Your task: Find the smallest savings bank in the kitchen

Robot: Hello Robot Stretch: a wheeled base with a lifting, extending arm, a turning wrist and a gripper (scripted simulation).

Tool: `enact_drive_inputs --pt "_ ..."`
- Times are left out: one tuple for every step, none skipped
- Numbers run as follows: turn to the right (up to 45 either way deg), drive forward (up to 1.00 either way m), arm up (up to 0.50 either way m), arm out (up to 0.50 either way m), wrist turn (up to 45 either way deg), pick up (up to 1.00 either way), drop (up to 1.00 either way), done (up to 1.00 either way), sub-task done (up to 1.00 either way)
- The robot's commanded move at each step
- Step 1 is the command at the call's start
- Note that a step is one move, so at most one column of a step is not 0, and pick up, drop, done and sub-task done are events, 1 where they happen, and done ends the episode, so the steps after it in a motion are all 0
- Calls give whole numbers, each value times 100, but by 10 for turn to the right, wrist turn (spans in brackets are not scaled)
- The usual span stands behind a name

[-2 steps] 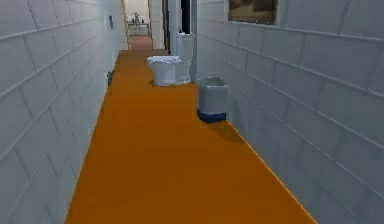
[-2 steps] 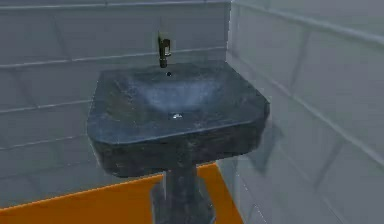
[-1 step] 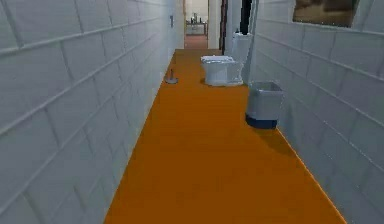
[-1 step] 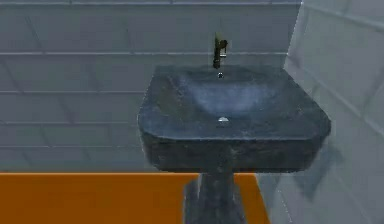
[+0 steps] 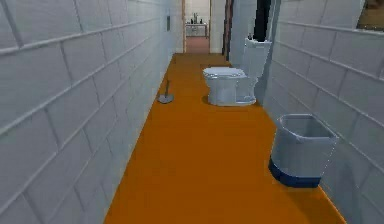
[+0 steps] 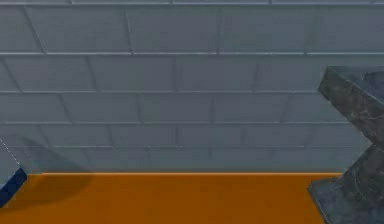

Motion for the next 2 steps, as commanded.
enact_drive_inputs --pt "-30 0 0 0 0 0 0 0 0" --pt "0 100 0 0 0 0 0 0 0"
